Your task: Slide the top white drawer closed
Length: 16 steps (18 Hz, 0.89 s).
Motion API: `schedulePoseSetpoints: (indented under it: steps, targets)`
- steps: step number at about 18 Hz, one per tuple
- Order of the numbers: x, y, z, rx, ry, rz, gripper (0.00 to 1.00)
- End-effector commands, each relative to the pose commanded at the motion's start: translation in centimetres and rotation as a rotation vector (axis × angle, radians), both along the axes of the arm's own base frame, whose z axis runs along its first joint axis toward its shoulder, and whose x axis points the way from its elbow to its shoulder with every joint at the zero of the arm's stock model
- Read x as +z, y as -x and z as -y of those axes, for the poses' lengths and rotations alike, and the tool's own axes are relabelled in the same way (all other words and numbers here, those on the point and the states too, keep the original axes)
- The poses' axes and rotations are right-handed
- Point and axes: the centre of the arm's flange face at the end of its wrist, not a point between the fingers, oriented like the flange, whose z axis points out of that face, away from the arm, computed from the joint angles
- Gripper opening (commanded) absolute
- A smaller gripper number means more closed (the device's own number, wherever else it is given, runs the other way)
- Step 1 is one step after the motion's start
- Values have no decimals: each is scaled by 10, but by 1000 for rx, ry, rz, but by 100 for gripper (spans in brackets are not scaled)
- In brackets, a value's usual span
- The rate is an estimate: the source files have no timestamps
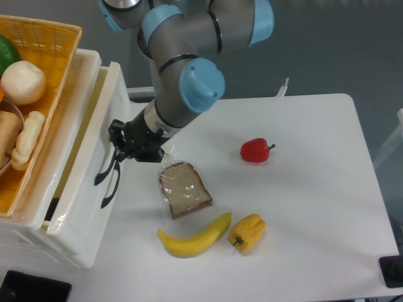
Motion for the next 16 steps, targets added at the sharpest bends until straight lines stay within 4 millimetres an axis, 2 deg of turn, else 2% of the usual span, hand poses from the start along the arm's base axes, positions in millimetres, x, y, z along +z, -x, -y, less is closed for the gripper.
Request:
schedulePoseSetpoints:
  steps: [7, 8, 9, 11, 12, 14, 16]
  targets:
    - [6, 4, -2, -2, -12, -12, 4]
    - [8, 7, -1, -3, -19, -19, 13]
    - [9, 13, 0, 3, -23, -25, 43]
    - [15, 31, 2, 14, -47, -55, 85]
    - [17, 46, 8, 41, -57, -67, 94]
    - [20, 72, 17, 83, -85, -100, 100]
    - [26, 95, 28, 121, -107, -132, 100]
